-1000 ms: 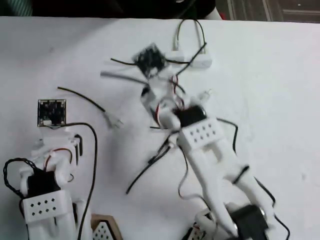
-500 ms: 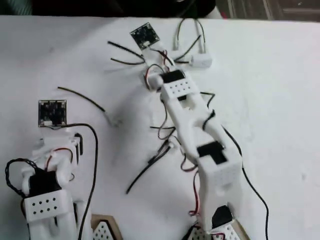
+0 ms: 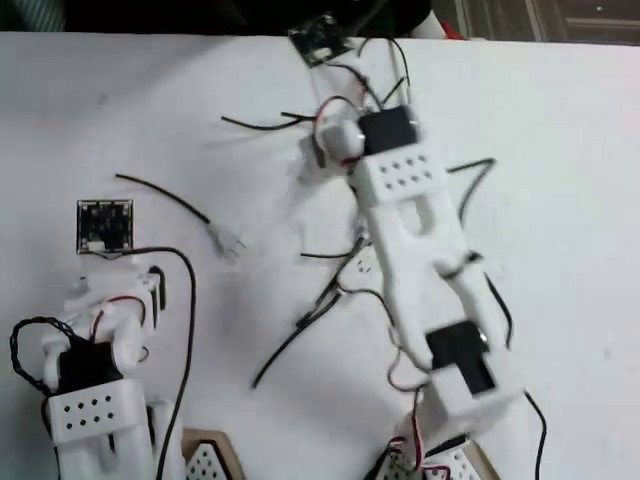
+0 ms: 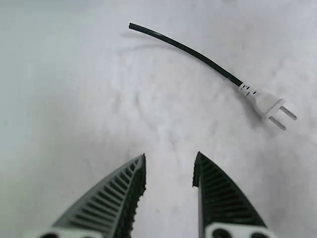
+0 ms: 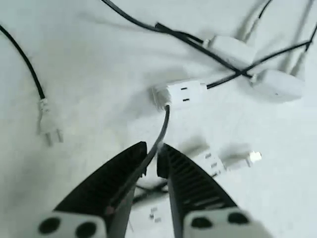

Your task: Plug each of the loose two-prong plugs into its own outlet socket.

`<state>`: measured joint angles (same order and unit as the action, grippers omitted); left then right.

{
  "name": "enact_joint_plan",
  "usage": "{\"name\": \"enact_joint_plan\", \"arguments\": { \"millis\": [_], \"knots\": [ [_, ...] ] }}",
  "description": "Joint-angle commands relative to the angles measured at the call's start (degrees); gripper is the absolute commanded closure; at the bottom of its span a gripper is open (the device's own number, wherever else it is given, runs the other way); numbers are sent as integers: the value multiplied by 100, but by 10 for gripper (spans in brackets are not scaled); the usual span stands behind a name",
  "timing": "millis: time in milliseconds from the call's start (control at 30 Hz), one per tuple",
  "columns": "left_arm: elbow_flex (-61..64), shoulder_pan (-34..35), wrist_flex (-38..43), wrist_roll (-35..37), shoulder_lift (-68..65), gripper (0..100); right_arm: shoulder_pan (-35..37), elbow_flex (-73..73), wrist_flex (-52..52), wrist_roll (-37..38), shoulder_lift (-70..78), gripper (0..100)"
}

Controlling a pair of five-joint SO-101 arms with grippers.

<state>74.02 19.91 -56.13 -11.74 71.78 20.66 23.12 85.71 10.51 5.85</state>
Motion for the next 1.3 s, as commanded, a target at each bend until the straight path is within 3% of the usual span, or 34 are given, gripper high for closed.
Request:
{"name": "enact_joint_plan", "arguments": {
  "millis": [0,433,700,900,1267],
  "knots": [
    [18,-136,97,-53,75,827,-66,-70,892,-44,-927,981],
    [176,-312,308,-62,75,827,-453,-3059,822,-9,-2615,980],
    [176,-312,308,-62,75,827,-514,-5143,-1771,-44,-3354,981],
    [176,-312,308,-62,75,827,-189,-5257,-2976,-44,-3530,981],
    [176,-312,299,-62,75,827,462,-5275,-6079,-44,-3477,981]
  ]
}}
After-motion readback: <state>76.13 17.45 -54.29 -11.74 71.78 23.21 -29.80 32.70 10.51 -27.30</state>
